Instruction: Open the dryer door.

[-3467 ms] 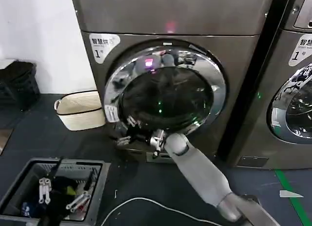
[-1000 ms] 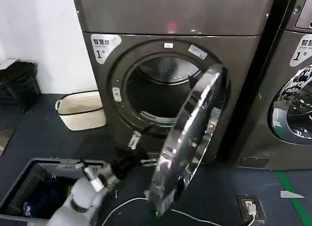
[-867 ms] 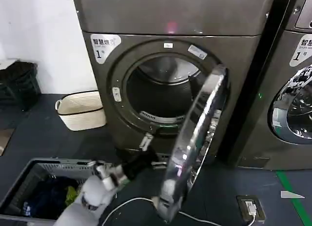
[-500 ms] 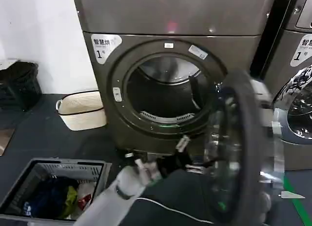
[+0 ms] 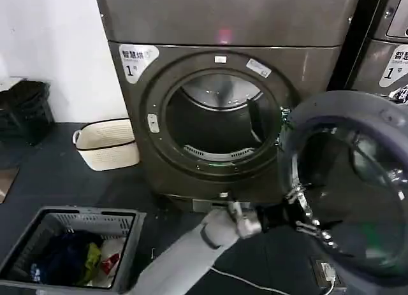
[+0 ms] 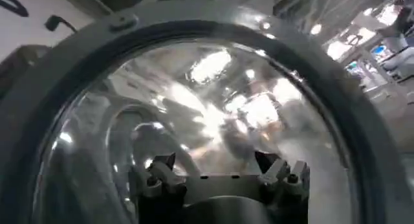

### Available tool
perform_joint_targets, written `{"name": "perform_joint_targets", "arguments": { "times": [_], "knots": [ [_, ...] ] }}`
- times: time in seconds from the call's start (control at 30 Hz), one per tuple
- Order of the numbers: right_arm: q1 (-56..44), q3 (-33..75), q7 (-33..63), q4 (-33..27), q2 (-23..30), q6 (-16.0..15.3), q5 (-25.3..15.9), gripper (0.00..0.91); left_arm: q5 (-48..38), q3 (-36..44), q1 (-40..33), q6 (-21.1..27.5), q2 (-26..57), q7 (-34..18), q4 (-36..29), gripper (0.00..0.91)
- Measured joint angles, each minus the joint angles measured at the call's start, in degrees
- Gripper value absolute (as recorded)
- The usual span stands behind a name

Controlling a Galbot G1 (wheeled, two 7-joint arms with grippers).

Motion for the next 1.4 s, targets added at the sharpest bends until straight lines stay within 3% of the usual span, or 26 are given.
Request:
{"name": "perform_joint_targets", "arguments": {
  "times": [0.37, 0.53, 0.63, 1.0, 1.4],
  "knots": [
    [-0.6, 2.2, -0.1, -3.9, -1.2, 1.1, -0.1, 0.907, 0.5, 0.6, -1.1, 0.2, -4.7, 0.0, 4.4, 0.907],
    [-0.4, 1.8, -0.5, -4.3, -1.4, 1.4, -0.2, 0.907, 0.5, 0.1, 0.1, 1.0, -3.4, 0.0, 2.9, 0.907],
    [0.1, 1.6, -1.2, -3.9, -1.3, 0.0, -0.2, 0.907, 2.2, -0.8, 1.6, 2.0, -1.3, 0.7, -0.1, 0.907],
    [0.7, -0.1, -2.2, -5.2, -2.1, 1.2, 0.0, 0.907, 4.6, -8.0, 10.1, 0.5, 15.7, 1.5, -17.8, 0.907],
    [2.2, -0.7, -4.1, -6.3, -3.4, 1.9, 1.8, 0.907, 17.2, -28.7, 23.2, -12.4, 38.3, 2.2, -27.4, 0.907]
  ]
}}
